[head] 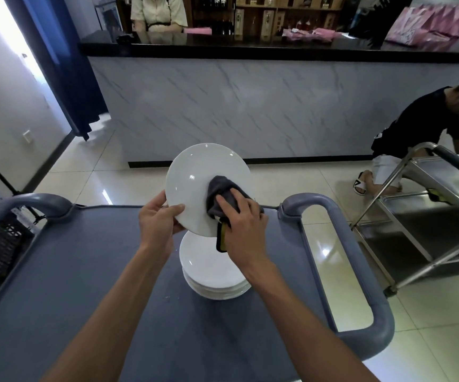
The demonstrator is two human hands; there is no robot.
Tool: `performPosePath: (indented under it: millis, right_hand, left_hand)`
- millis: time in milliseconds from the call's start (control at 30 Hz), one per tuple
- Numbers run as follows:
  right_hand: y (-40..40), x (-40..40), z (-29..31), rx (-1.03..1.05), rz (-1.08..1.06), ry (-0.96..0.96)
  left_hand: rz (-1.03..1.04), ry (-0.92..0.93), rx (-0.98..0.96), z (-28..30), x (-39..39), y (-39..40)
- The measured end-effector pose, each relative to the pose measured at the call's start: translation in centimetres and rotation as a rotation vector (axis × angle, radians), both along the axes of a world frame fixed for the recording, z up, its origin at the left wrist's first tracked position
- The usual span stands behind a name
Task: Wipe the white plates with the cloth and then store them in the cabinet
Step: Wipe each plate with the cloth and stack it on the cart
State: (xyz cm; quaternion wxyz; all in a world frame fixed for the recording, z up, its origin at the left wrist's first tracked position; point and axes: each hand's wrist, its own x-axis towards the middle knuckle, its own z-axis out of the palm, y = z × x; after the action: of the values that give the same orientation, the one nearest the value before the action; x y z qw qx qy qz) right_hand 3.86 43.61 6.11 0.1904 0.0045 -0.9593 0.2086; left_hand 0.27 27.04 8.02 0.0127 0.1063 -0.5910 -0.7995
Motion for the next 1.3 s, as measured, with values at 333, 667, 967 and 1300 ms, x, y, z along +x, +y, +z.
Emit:
performPosePath:
  millis: [333, 667, 967, 1300]
  right_hand:
    - [3.5, -1.7, 1.8, -0.040, -0.092, 0.001]
    - [4.9, -3.2, 4.3, -0.171, -0.072, 0.098]
    - [7.3, -3.6, 5.3, -0.286, 0.185, 0.018]
    - [7.5, -2.2, 5.2, -0.471, 0.219, 0.012]
  left_hand:
    - [-0.131, 0.012, -0.084, 0.2, 0.0, -0.1]
    - [-0.260, 0.060, -0.193, 0.3, 0.0, -0.5]
    - [-0.226, 0.274, -0.307, 0.2, 0.3, -2.1]
    - [-0.199, 0.385, -0.476, 0.9, 0.1, -2.9]
